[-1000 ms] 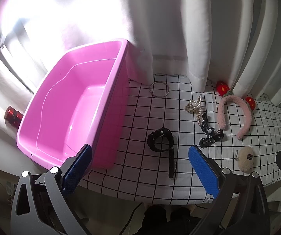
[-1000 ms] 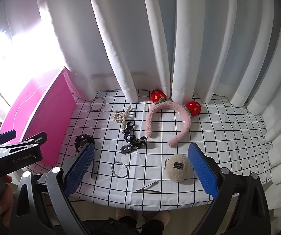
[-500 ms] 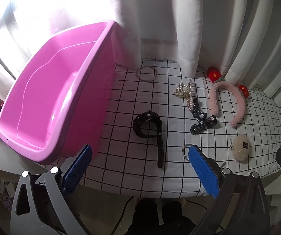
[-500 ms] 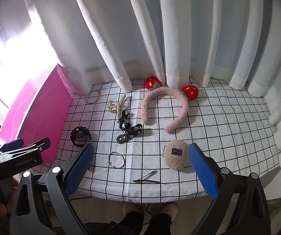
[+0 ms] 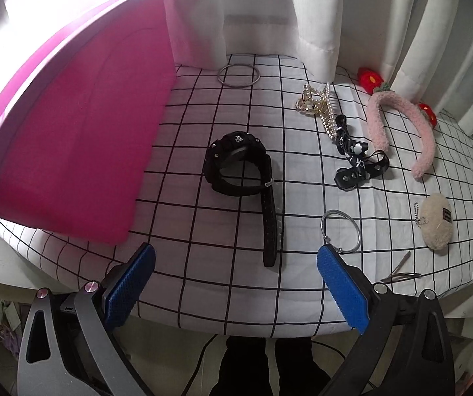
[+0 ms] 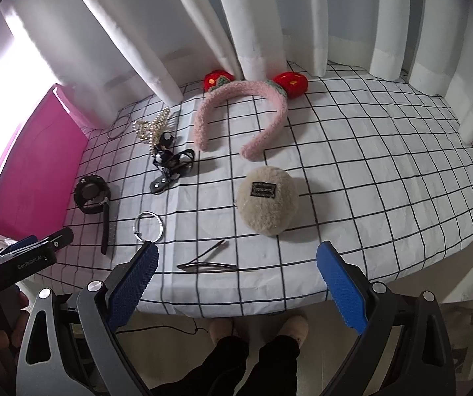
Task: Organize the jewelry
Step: 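Close the left tool on the black watch while the right tool grasps the beige pouch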
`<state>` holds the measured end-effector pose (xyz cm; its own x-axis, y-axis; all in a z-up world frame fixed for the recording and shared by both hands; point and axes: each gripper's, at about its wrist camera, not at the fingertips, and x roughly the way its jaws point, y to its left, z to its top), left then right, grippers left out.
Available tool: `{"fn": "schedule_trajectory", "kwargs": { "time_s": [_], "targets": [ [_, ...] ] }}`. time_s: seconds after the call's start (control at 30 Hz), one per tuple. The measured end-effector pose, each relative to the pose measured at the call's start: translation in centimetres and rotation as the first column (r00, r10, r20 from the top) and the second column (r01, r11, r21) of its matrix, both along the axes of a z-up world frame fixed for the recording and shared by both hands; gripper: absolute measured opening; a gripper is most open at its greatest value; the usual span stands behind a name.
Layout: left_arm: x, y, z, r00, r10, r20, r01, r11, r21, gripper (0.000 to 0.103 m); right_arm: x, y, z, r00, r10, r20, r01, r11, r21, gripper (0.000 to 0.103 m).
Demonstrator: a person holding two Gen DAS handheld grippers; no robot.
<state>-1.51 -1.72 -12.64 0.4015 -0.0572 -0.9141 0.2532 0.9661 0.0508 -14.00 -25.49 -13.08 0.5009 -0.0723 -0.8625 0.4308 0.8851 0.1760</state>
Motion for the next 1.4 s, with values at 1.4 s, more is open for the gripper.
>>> {"fn": "schedule_trajectory", "kwargs": {
  "time_s": [1.4],
  "targets": [
    [8.8,-1.8,-8.6,0.987,0.152,0.046,-0.153,0.988,0.014,0.097,7.2,-3.7,-8.4,0.998,-0.012,-0.066,0.010,0.999,-0.031,0.093]
  ]
}}
